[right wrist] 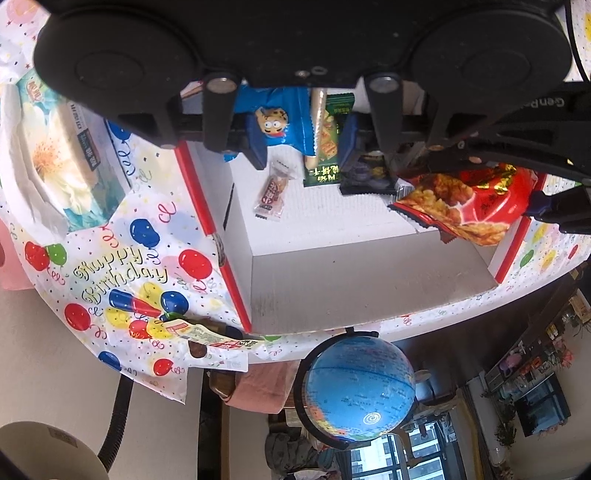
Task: Organize snacks
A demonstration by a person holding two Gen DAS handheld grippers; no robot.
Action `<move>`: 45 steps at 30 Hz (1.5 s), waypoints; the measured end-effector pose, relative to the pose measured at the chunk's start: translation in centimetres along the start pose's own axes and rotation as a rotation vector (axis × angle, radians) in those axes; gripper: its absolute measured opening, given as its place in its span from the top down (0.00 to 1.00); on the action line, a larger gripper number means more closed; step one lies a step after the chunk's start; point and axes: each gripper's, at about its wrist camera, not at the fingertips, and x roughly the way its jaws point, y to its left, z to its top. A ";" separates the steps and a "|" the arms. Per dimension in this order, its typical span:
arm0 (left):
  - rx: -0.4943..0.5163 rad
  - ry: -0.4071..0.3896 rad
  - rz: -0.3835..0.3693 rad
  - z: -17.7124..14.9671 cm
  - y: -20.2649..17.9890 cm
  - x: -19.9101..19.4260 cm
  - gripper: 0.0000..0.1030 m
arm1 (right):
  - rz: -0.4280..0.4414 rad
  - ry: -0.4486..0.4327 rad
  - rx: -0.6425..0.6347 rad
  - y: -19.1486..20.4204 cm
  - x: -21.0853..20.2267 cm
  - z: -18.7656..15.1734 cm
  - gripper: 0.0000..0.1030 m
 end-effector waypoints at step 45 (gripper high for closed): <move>-0.176 -0.197 0.017 -5.9 2.6 -13.2 0.18 | 0.074 -0.227 0.004 3.3 -11.6 -3.6 0.00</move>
